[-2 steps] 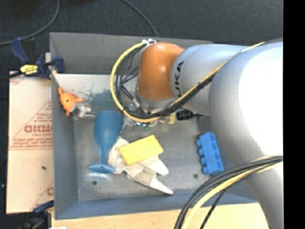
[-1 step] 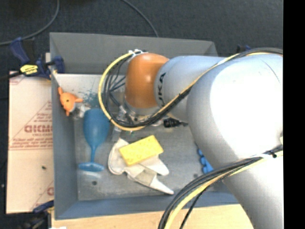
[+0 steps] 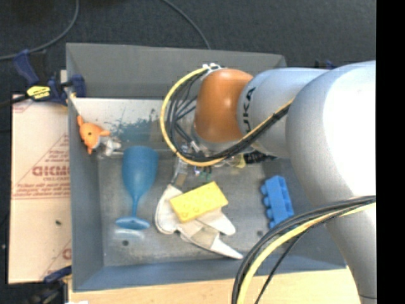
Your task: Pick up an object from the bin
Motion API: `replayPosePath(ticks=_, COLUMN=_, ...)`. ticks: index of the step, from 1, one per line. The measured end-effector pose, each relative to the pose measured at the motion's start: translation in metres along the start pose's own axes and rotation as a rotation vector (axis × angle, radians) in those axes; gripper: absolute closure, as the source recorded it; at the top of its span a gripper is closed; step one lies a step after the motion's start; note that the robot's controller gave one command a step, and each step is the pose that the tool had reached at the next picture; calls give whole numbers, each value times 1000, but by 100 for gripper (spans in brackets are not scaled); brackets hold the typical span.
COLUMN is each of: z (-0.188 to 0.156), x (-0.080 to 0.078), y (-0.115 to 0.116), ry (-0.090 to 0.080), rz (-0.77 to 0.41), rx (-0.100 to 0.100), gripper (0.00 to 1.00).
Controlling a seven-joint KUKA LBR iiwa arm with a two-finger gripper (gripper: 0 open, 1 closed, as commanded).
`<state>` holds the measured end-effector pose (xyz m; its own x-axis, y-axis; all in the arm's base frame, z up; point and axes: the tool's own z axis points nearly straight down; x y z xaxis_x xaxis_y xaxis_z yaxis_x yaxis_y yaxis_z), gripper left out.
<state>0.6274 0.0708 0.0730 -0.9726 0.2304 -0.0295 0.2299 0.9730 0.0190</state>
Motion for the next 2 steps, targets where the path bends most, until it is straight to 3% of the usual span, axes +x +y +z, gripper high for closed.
replayPosePath(ticks=1, z=0, x=6, y=7, ry=8, rz=-79, rx=-1, gripper=100)
replayPosePath(ticks=2, z=0, x=8, y=7, ry=7, rz=-73, rx=-1, gripper=100)
